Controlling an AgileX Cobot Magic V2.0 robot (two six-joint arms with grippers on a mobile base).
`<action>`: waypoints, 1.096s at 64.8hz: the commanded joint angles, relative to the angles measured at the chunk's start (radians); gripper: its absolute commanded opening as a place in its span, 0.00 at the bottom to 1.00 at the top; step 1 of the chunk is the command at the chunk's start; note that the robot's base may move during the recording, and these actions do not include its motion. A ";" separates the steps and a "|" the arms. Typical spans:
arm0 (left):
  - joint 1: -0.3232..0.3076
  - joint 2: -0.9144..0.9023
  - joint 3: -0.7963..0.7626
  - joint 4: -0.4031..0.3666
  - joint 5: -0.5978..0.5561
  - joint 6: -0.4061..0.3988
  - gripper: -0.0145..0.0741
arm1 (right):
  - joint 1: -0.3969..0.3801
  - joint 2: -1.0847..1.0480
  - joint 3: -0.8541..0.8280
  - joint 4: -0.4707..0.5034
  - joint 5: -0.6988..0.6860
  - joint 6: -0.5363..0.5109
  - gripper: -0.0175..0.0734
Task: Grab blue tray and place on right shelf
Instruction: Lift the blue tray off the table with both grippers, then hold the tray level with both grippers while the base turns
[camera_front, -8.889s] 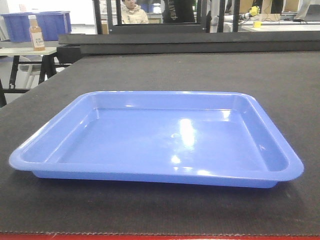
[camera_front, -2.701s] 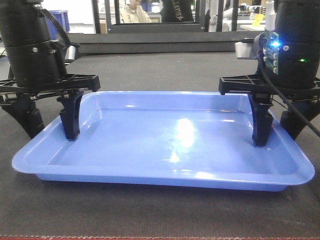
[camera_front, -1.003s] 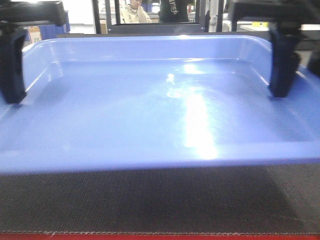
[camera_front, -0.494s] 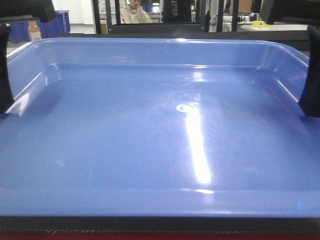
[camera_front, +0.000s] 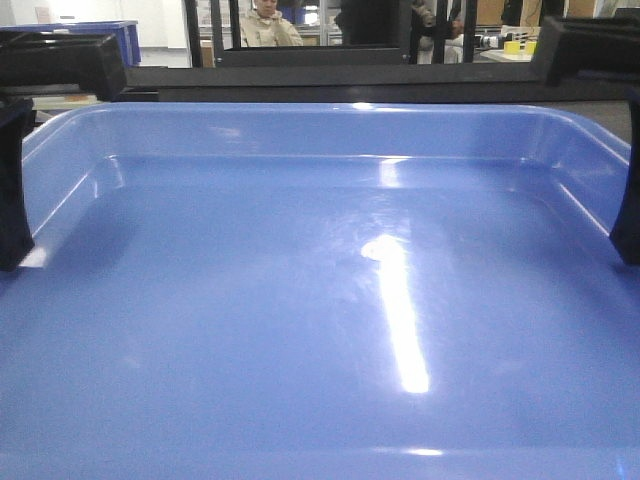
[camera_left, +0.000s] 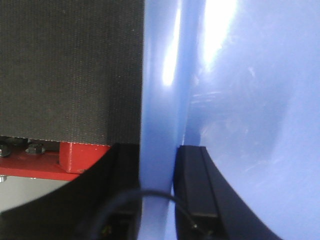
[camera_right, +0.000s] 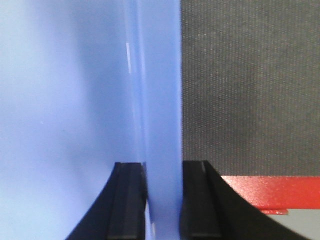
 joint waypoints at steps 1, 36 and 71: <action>-0.007 -0.032 -0.022 0.045 0.023 -0.028 0.19 | -0.001 -0.029 -0.018 -0.028 -0.027 0.013 0.43; -0.007 -0.032 -0.022 0.008 0.004 -0.028 0.19 | -0.001 -0.029 -0.015 -0.032 -0.025 0.013 0.43; -0.007 -0.032 -0.022 0.008 0.024 -0.028 0.19 | -0.001 -0.029 -0.015 -0.032 -0.025 0.013 0.43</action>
